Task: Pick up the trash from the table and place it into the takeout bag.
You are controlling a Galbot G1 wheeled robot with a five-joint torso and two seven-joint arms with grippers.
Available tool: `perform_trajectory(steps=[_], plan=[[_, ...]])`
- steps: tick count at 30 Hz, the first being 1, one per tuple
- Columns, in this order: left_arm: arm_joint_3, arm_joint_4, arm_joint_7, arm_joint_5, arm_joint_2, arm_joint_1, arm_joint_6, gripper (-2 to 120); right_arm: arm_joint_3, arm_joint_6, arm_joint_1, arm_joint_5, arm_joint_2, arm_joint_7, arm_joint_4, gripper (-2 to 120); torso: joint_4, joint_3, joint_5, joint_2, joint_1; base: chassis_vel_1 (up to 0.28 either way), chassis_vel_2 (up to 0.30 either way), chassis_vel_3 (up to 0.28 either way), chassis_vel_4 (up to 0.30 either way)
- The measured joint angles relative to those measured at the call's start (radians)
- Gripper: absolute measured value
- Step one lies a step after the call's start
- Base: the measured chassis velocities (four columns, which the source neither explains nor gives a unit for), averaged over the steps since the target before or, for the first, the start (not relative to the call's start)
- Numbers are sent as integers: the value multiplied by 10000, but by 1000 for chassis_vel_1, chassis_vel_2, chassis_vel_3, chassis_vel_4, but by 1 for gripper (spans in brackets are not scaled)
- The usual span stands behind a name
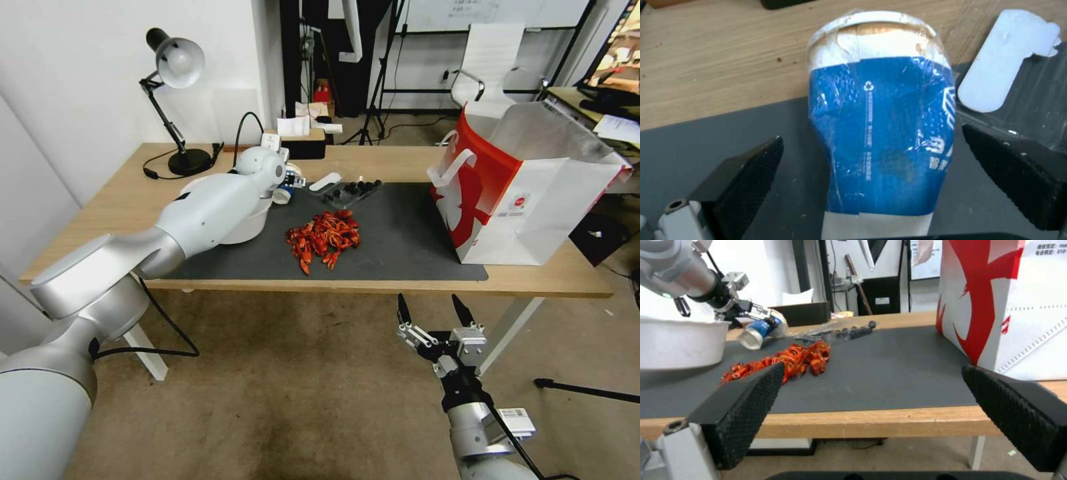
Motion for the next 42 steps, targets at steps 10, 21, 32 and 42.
perform_trajectory(steps=[10, 21, 32, 42], plan=[[-60, 46, 140, -99, -8, 16, -94, 100, -5, 0, -18, -2, -7, 0, 4, 100, 0, 0, 0, 0, 0, 0, 0, 0, 0], [-182, 386, 156, -491, -246, -51, -86, 100, 21, 12, -64, -7, 18, 22, 76, 100, -2, 0, 1, 0, 0, 0, 0, 0, 0], [-223, 385, 64, -522, -109, 55, -185, 69, 23, 50, -99, -36, 75, 23, 124, 100, 0, 0, 0, 0, 0, 0, 0, 0, 0], [-196, 278, 81, -511, 62, 112, -533, 39, 18, 51, -107, -65, 85, 30, 151, 100, 0, 0, 0, 0, 0, 0, 0, 0, 0]])
